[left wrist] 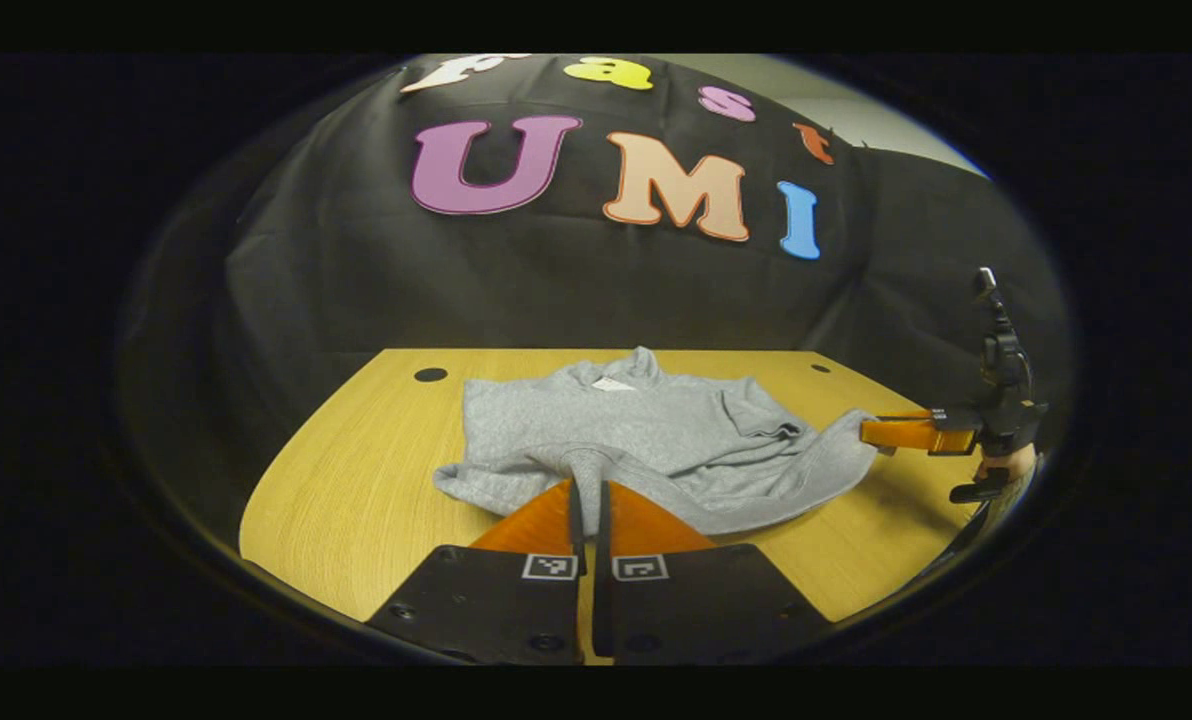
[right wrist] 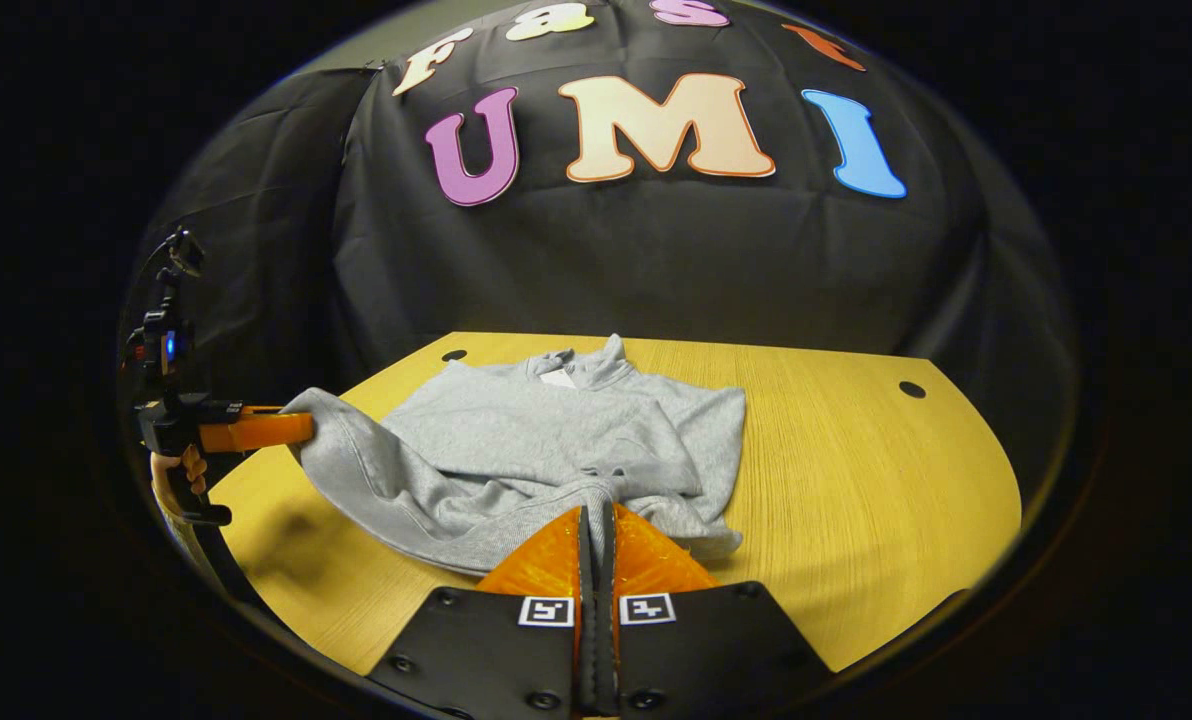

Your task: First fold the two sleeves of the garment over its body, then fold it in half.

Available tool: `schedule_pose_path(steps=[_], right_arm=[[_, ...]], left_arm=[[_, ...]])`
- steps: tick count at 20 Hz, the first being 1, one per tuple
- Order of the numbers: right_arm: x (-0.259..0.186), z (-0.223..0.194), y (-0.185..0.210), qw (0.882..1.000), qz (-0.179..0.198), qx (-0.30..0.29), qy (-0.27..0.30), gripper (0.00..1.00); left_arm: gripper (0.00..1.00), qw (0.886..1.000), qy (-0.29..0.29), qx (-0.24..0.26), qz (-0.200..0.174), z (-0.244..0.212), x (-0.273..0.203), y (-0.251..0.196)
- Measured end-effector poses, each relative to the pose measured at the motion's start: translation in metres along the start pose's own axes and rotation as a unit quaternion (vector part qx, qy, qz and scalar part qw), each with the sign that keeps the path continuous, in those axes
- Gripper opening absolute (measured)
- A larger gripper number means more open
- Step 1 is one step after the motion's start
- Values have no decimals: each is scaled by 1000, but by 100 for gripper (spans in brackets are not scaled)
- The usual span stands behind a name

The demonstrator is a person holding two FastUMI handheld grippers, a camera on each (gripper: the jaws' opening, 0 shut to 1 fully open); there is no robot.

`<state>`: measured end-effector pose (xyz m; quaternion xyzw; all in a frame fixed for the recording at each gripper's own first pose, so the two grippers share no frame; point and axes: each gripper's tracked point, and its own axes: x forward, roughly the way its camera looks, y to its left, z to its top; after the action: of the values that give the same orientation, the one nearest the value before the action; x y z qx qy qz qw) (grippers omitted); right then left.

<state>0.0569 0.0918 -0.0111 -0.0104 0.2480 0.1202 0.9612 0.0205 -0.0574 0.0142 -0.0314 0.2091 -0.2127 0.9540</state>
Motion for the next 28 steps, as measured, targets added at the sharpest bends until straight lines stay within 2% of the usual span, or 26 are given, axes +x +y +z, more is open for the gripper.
schedule_pose_path(steps=[8,11,16,23,25,27,28], right_arm=[[40,44,-27,1000,-8,21,-10,2],[65,44,-36,1000,-12,21,10,2],[104,22,-46,998,-20,43,42,2],[118,22,-47,997,-8,64,41,2],[119,25,-53,998,-23,49,32,10],[118,23,-55,998,-30,43,32,49],[118,23,-55,998,-30,42,34,70]], left_arm=[[0,1000,-12,-23,8,37,58,10],[0,999,-5,-39,25,36,88,21],[0,998,9,-33,46,25,125,32],[0,998,16,-18,53,16,141,36],[0,998,22,-7,62,15,142,38],[10,997,8,1,77,24,145,44],[32,997,-2,3,82,30,146,47]])
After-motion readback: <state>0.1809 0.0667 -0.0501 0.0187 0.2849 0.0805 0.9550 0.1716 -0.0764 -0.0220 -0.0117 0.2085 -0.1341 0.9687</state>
